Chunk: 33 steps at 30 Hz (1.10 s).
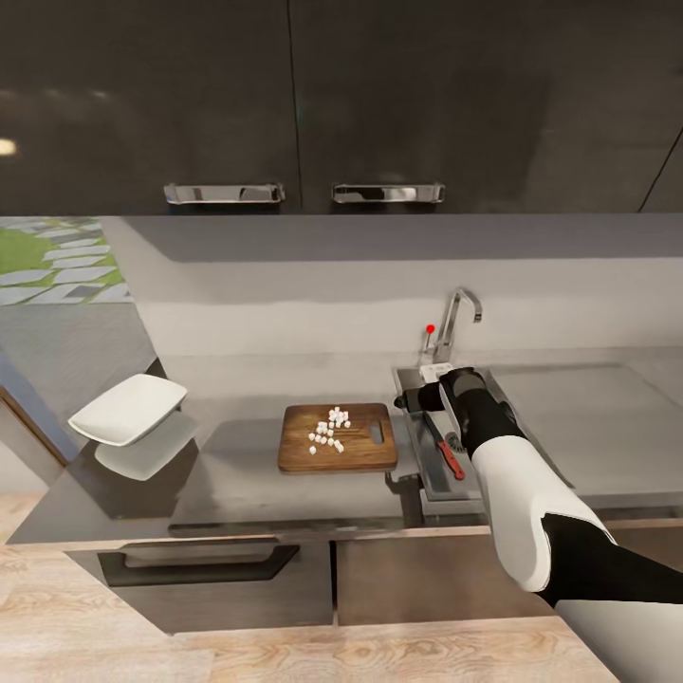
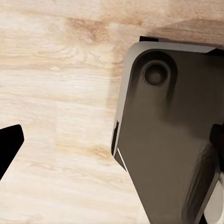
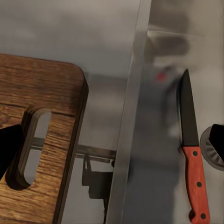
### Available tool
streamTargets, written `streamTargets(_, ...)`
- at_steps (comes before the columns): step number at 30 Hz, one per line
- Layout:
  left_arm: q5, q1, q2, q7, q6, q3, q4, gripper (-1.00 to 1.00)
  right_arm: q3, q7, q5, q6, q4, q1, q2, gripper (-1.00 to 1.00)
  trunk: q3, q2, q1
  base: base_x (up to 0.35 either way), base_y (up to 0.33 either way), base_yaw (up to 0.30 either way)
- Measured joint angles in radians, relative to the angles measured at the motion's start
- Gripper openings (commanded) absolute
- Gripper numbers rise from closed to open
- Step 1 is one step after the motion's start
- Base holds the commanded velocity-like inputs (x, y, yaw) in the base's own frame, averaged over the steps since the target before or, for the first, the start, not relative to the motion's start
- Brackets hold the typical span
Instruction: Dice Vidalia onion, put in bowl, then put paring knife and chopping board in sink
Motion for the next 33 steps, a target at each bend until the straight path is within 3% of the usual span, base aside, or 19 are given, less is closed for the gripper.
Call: streamTargets(33, 0.0, 0.0, 0.0, -0.001, 0.0, -0.001, 0.0, 1.0, 0.0, 0.001, 0.0, 0.0, 0.004, 0.0, 0.0, 1.0, -0.024, 0.0, 0.0, 0.0, 0.015, 0.0)
